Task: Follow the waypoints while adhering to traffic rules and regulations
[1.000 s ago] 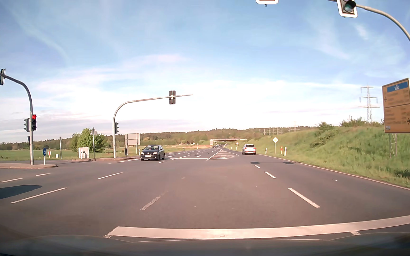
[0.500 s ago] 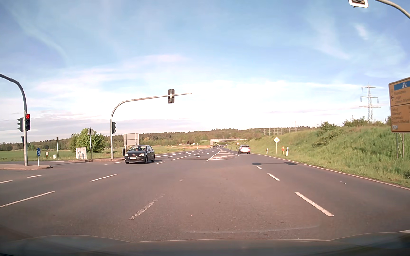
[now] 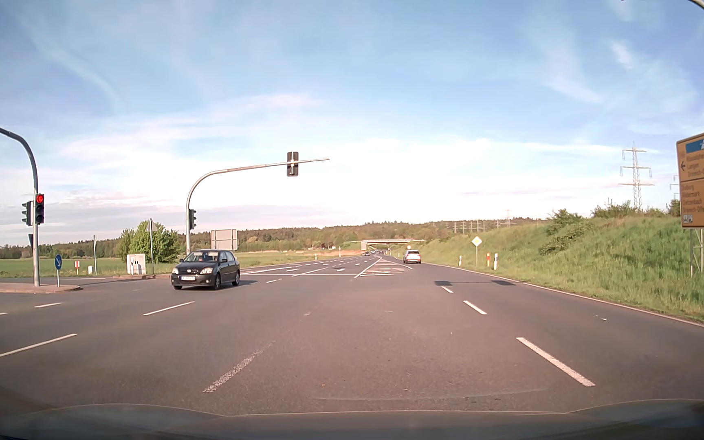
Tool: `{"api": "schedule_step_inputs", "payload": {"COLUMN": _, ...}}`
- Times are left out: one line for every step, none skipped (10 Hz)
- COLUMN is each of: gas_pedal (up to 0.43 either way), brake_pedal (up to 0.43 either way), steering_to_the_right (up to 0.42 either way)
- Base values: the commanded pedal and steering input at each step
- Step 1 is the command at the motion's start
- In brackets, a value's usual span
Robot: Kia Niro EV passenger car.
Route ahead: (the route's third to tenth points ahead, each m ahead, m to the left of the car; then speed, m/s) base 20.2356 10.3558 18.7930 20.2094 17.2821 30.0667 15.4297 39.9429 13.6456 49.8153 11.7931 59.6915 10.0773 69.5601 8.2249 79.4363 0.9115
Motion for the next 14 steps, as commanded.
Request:
{"api": "schedule_step_inputs", "payload": {"gas_pedal": 0.000, "brake_pedal": 0.226, "steering_to_the_right": -0.011}}
{"api": "schedule_step_inputs", "payload": {"gas_pedal": 0.000, "brake_pedal": 0.226, "steering_to_the_right": -0.011}}
{"api": "schedule_step_inputs", "payload": {"gas_pedal": 0.000, "brake_pedal": 0.226, "steering_to_the_right": -0.011}}
{"api": "schedule_step_inputs", "payload": {"gas_pedal": 0.000, "brake_pedal": 0.226, "steering_to_the_right": -0.011}}
{"api": "schedule_step_inputs", "payload": {"gas_pedal": 0.000, "brake_pedal": 0.226, "steering_to_the_right": -0.011}}
{"api": "schedule_step_inputs", "payload": {"gas_pedal": 0.000, "brake_pedal": 0.226, "steering_to_the_right": -0.011}}
{"api": "schedule_step_inputs", "payload": {"gas_pedal": 0.000, "brake_pedal": 0.226, "steering_to_the_right": -0.011}}
{"api": "schedule_step_inputs", "payload": {"gas_pedal": 0.000, "brake_pedal": 0.226, "steering_to_the_right": -0.011}}
{"api": "schedule_step_inputs", "payload": {"gas_pedal": 0.000, "brake_pedal": 0.226, "steering_to_the_right": -0.011}}
{"api": "schedule_step_inputs", "payload": {"gas_pedal": 0.000, "brake_pedal": 0.226, "steering_to_the_right": -0.011}}
{"api": "schedule_step_inputs", "payload": {"gas_pedal": 0.000, "brake_pedal": 0.226, "steering_to_the_right": -0.011}}
{"api": "schedule_step_inputs", "payload": {"gas_pedal": 0.000, "brake_pedal": 0.226, "steering_to_the_right": -0.011}}
{"api": "schedule_step_inputs", "payload": {"gas_pedal": 0.000, "brake_pedal": 0.226, "steering_to_the_right": -0.011}}
{"api": "schedule_step_inputs", "payload": {"gas_pedal": 0.000, "brake_pedal": 0.226, "steering_to_the_right": -0.011}}
